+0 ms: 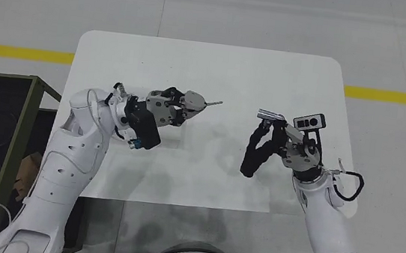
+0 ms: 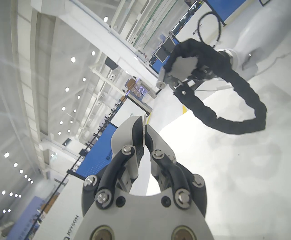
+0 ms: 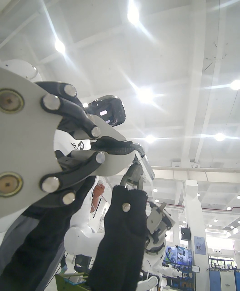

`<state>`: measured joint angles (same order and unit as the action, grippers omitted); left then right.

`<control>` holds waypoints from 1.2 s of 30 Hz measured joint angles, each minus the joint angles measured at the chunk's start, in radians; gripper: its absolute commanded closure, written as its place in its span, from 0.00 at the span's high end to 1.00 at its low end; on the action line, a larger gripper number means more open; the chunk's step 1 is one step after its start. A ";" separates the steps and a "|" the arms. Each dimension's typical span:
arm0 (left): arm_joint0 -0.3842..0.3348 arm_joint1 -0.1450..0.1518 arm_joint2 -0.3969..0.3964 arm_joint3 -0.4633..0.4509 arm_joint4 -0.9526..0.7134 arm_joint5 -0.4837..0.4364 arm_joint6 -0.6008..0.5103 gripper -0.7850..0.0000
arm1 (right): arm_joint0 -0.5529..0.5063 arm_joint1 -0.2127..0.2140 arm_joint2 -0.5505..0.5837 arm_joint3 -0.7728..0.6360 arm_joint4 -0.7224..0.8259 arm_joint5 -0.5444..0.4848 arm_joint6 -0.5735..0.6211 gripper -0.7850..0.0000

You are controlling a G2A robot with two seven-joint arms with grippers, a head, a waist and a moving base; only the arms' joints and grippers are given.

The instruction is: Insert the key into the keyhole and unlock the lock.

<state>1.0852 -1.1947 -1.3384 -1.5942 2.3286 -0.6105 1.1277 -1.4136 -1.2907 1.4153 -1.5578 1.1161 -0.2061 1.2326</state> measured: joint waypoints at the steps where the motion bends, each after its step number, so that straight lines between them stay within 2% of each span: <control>1: 0.000 0.000 0.000 -0.003 -0.001 -0.005 0.004 0.00 | 0.000 0.000 0.000 0.000 0.000 -0.001 0.000 0.00; 5: 0.003 -0.001 0.000 -0.012 -0.014 -0.017 -0.018 0.00 | -0.006 0.000 -0.002 -0.007 -0.004 0.002 -0.003 0.00; 7: 0.021 0.004 0.001 -0.056 0.014 0.026 -0.039 0.00 | -0.029 0.002 -0.006 -0.035 -0.035 0.006 0.002 0.00; 9: 0.039 0.016 -0.001 -0.118 0.131 0.159 -0.027 0.00 | -0.041 0.004 -0.013 -0.046 -0.062 0.013 0.014 0.00; 12: 0.062 0.024 -0.018 -0.096 0.279 0.365 0.013 0.00 | -0.039 0.000 -0.027 -0.040 -0.013 0.034 0.027 0.00; 14: 0.074 0.024 -0.025 -0.076 0.263 0.459 0.024 0.00 | -0.036 -0.002 -0.035 -0.033 0.012 0.043 0.041 0.00; 18: 0.092 0.024 -0.018 -0.073 0.194 0.570 0.070 0.00 | -0.029 -0.007 -0.059 -0.013 0.046 0.053 0.055 0.00; 22: 0.099 0.023 0.004 -0.067 0.120 0.579 0.129 0.00 | -0.018 -0.011 -0.078 0.011 0.062 0.062 0.081 0.00; 27: 0.084 0.025 0.041 -0.036 0.082 0.506 0.181 0.00 | -0.006 -0.012 -0.091 0.033 0.048 0.076 0.114 0.00; 36: 0.057 0.029 0.083 -0.008 0.098 0.482 0.221 0.00 | 0.013 -0.014 -0.116 0.050 0.009 0.086 0.139 0.00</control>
<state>1.1426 -1.1652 -1.2550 -1.6023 2.4267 -0.1288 1.3483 -1.4007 -1.3052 1.2990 -1.5078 1.1255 -0.1197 1.3717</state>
